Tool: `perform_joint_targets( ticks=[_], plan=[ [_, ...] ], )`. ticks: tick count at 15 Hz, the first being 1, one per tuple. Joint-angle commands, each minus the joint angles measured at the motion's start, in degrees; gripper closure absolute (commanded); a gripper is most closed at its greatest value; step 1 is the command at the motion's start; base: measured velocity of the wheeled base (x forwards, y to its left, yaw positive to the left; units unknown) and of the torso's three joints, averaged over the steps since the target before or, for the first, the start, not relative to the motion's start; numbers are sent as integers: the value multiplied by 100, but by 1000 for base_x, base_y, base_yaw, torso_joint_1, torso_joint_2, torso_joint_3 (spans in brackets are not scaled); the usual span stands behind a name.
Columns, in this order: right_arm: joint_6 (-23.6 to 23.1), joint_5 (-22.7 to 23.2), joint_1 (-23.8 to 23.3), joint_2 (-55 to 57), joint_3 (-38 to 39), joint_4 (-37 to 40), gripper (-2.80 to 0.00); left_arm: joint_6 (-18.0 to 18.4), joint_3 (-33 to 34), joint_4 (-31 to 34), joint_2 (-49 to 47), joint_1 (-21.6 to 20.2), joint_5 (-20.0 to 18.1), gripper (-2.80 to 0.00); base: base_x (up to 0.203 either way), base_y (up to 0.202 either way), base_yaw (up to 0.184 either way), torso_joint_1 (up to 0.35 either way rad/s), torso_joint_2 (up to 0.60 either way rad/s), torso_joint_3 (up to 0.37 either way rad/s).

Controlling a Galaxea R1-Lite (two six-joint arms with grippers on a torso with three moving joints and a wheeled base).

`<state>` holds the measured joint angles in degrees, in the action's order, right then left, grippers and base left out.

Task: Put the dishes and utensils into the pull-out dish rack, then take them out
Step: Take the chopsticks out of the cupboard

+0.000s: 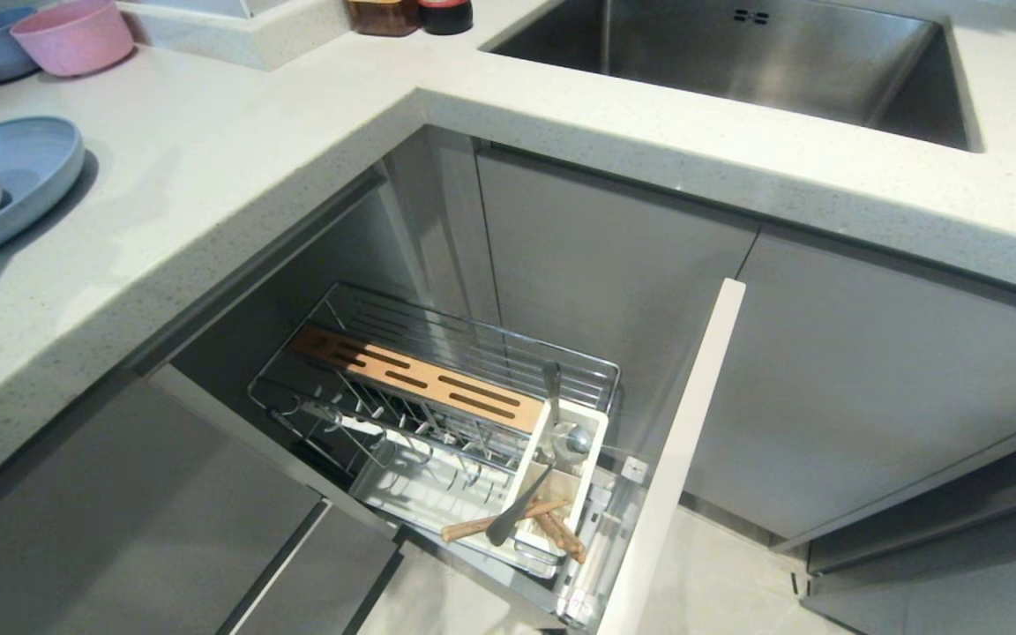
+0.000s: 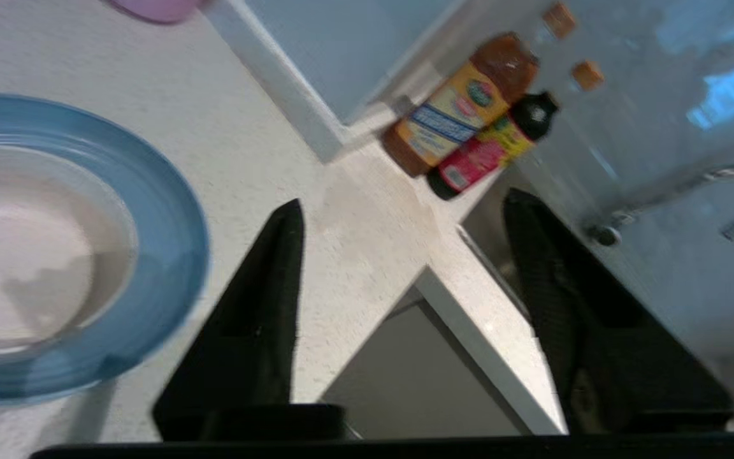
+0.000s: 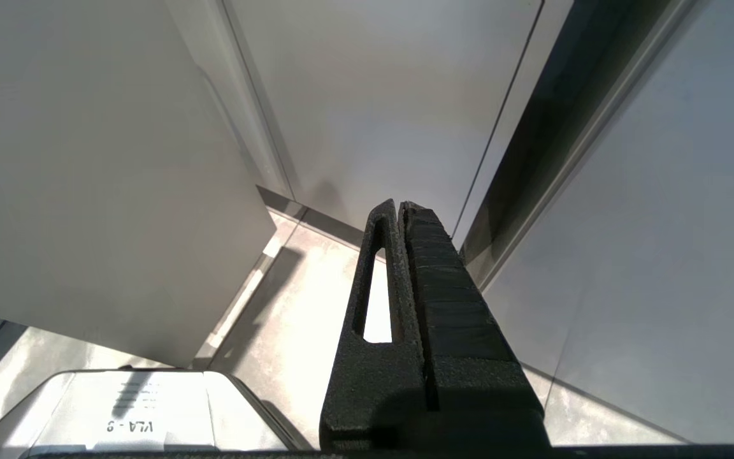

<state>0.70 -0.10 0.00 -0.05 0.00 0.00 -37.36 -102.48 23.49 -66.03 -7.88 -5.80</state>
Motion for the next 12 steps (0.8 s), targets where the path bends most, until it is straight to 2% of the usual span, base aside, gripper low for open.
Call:
perform_joint_targets(
  ticks=[1,5,9,12],
  plan=[
    [1,1,0,5,9,0,0,-11,145,-132,157,356,8,0,0,0,0,0,0,0],
    [1,1,0,5,5,0,0,107,626,-253,182,1813,29,0,0,0,0,0,0,0],
    [1,1,0,5,-39,0,0,884,1241,-183,-305,2945,54,0,0,0,0,0,0,0],
    [1,1,0,5,9,0,0,1275,1275,852,-873,3681,76,0,0,0,0,0,0,0]
  ],
)
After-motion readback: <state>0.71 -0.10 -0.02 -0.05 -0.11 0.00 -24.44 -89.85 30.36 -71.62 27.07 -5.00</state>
